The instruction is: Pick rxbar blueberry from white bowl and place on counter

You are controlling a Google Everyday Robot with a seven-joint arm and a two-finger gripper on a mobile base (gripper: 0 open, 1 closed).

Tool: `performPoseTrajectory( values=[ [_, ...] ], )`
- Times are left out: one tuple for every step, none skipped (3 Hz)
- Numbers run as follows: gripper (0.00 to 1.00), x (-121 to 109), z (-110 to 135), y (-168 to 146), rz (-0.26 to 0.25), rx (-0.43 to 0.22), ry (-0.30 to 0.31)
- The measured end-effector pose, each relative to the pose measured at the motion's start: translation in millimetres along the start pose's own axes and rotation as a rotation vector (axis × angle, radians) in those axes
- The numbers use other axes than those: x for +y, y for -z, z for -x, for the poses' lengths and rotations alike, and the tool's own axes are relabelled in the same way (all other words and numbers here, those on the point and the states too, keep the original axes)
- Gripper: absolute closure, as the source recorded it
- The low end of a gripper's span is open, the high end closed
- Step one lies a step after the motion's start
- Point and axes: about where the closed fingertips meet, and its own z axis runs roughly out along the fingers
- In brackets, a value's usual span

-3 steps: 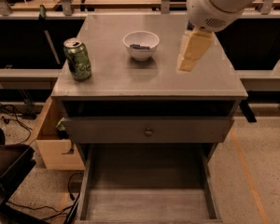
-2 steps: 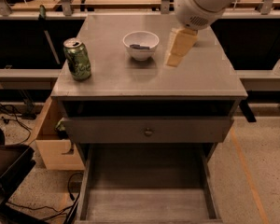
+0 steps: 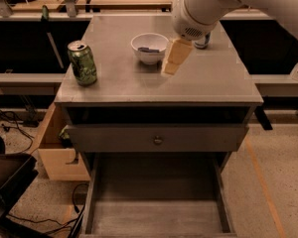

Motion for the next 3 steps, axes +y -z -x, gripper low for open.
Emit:
performPoseTrajectory(
  values=[
    [0.0, -0.2, 4.0, -30.3, 0.021, 0.006, -0.002],
    [0.0, -1.0, 9.1, -62.4, 0.058, 0.014, 0.005],
    [0.0, -2.6, 14.1, -85.7, 0.092, 0.015, 0.02]
  ],
)
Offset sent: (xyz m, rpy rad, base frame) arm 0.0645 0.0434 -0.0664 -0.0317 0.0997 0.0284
